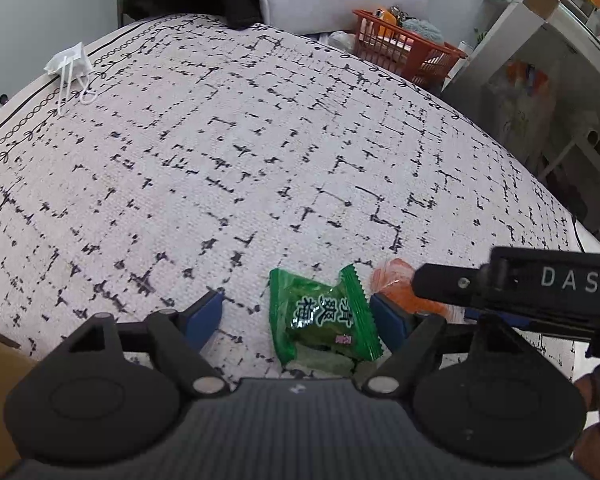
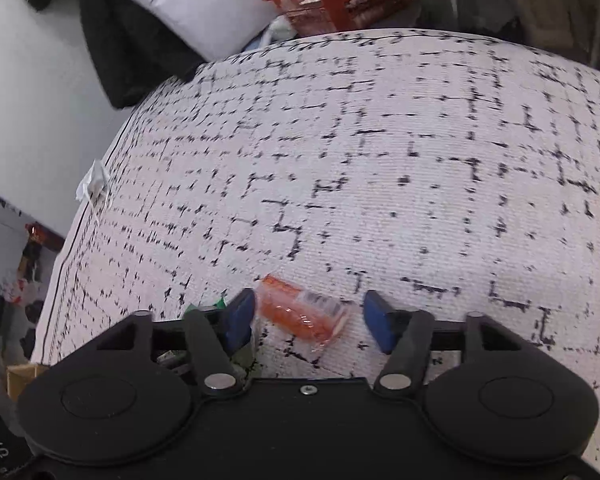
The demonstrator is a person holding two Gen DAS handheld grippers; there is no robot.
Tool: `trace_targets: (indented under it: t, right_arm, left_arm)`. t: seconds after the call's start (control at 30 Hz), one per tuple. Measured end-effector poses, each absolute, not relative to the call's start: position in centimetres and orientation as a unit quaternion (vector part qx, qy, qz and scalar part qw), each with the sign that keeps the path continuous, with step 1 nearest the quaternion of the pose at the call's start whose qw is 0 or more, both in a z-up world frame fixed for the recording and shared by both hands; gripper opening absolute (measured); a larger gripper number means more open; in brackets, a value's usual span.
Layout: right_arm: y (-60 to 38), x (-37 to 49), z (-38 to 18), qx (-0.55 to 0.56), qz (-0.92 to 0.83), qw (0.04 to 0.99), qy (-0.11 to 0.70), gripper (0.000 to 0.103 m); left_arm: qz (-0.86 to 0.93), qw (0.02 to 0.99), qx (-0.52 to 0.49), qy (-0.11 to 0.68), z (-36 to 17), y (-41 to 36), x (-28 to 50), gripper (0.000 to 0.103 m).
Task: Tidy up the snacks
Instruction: 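Grasp the green candy with the left tool while the right tool grasps the orange packet, then carry green candy in left tool while right tool carries orange packet to box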
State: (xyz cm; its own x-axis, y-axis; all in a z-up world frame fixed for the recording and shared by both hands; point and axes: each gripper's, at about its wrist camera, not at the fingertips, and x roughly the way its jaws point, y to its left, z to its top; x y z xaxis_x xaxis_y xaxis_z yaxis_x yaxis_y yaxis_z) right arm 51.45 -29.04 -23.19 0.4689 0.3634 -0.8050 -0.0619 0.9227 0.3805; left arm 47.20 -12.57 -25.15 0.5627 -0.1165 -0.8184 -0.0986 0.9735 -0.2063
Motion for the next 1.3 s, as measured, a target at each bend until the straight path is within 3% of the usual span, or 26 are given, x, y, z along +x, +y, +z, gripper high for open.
trace_targets:
  t: [0.07, 0.1, 0.13, 0.43, 0.47, 0.9, 1.3]
  right_arm:
    - [-28.4, 51.6, -23.2, 0.133, 0.126, 0.845, 0.502, 0.067]
    - [-28.2, 51.6, -23.3, 0.127, 0.126, 0.846, 0.502, 0.066]
    - [-28.0, 51.5, -23.3, 0.120, 0.126, 0.847, 0.501, 0.064]
    - [-27.6, 50.7, -23.4, 0.080, 0.128, 0.857, 0.492, 0.038]
    - [-27.4, 50.6, -23.4, 0.072, 0.133, 0.859, 0.490, 0.030]
    - [-26.5, 49.1, -21.7, 0.074, 0.156, 0.869, 0.464, 0.026]
    - [-24.2, 45.8, -16.9, 0.108, 0.188, 0.875, 0.433, 0.026]
  left_arm:
    - [0.006, 0.878, -0.116, 0.464, -25.1, -12.2, 46.9, 0.062]
    - [0.015, 0.878, -0.123, 0.461, -25.1, -11.8, 46.8, 0.048]
    - [0.025, 0.878, -0.130, 0.460, -25.1, -11.5, 46.7, 0.042]
    - [0.028, 0.883, -0.127, 0.451, -25.3, -11.5, 46.4, 0.043]
    - [0.027, 0.883, -0.128, 0.451, -25.3, -11.4, 46.4, 0.043]
    - [0.032, 0.883, -0.129, 0.451, -24.3, -10.6, 45.6, 0.043]
    - [0.040, 0.903, -0.120, 0.411, -17.8, -8.6, 41.9, 0.043]
